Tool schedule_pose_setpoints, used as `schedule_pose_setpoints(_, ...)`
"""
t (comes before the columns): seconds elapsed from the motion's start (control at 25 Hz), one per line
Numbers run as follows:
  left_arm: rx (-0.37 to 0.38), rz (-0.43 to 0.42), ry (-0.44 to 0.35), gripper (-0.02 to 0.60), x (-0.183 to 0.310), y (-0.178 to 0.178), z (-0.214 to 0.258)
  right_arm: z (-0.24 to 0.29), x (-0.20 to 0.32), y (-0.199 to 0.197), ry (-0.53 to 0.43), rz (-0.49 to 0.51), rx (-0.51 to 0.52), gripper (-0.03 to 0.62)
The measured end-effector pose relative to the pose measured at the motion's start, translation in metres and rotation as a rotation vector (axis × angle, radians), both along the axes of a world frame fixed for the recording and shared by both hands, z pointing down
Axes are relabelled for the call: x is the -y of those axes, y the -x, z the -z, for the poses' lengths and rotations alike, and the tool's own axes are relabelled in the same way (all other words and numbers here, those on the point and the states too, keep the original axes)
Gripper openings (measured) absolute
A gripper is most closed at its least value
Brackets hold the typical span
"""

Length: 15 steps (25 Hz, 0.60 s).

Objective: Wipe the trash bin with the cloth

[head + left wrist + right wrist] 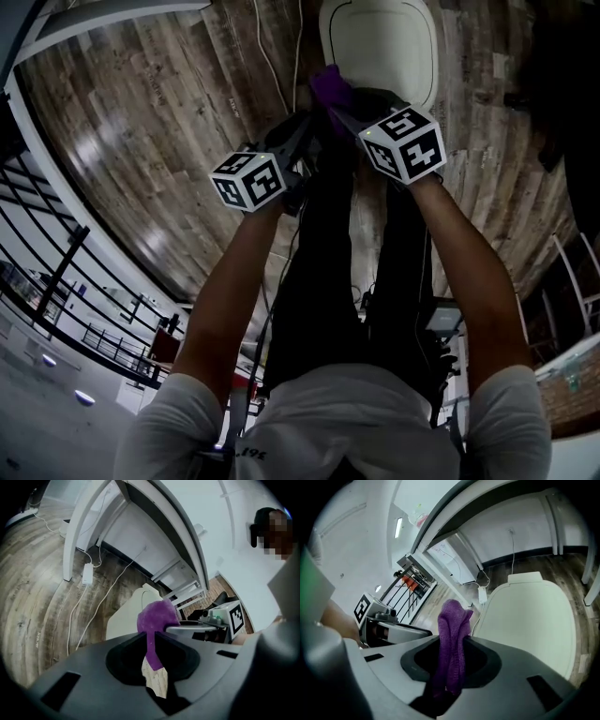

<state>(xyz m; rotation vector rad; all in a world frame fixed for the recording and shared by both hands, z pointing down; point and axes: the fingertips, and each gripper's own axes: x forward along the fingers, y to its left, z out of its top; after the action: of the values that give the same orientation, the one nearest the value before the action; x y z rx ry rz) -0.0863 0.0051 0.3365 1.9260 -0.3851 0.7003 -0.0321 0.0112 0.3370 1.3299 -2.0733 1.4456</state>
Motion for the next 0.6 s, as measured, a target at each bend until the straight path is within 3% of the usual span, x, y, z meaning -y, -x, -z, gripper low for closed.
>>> schedule_pose_setpoints(0.2, 0.016, -0.021, 0.012, 0.054, -0.003, 0.01, -0.005, -0.031, -0.011, 0.015, 0.079, 0.083, -0.058, 0.112)
schedule_pose_setpoints(0.32, -0.007, -0.042, 0.02, 0.054, -0.007, 0.0, -0.003, -0.043, -0.028, 0.001, 0.121, 0.114, -0.138, 0.112)
schedule_pose_setpoints(0.6, -0.054, -0.101, 0.025, 0.054, -0.017, -0.029, -0.002, -0.052, -0.063, -0.031, 0.156, 0.139, -0.218, 0.112)
